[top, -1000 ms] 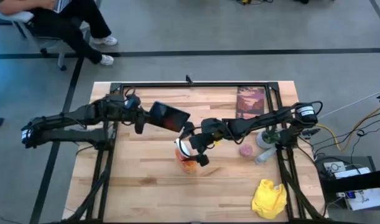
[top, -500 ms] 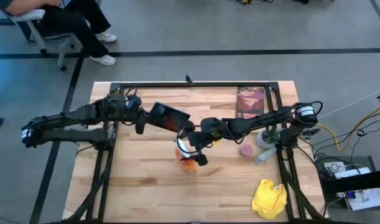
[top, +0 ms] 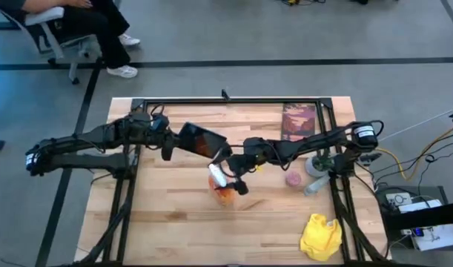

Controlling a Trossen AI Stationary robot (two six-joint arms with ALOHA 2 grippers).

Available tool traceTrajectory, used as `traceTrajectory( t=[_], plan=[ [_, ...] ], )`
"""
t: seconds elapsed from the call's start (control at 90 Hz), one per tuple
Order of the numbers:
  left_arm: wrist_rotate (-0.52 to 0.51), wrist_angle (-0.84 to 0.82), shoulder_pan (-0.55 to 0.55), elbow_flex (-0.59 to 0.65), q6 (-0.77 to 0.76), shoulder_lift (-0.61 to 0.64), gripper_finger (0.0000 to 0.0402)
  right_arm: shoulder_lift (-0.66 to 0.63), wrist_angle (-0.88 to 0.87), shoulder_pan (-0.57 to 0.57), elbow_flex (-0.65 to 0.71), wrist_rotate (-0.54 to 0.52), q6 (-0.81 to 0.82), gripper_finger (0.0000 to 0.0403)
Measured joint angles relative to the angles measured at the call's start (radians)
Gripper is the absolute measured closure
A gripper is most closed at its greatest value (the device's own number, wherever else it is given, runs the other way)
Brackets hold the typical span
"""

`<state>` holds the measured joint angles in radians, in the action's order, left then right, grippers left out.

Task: Apply microfiber cloth
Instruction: Spray the front and back of the tablet with the spray cleaning bottle

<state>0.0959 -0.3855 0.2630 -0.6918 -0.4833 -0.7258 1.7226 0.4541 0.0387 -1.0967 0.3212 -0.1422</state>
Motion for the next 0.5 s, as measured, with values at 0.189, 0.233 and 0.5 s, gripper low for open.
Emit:
traceTrajectory(
  t=[0.189, 0.233, 0.5],
  plan=[
    [0.0, 0.0, 0.0, 0.0, 0.0, -0.001, 0.039, 0.0, 0.06, 0.0, 0.049, 0.001, 0.018, 0.0027],
    [0.0, -0.001, 0.0, 0.0, 0.0, -0.001, 0.039, 0.0, 0.06, 0.0, 0.05, 0.001, 0.021, 0.0027],
    [0.0, -0.001, 0.0, 0.0, 0.0, -0.001, 0.039, 0.0, 0.046, -0.004, 0.03, 0.037, 0.012, 0.0027]
  ],
)
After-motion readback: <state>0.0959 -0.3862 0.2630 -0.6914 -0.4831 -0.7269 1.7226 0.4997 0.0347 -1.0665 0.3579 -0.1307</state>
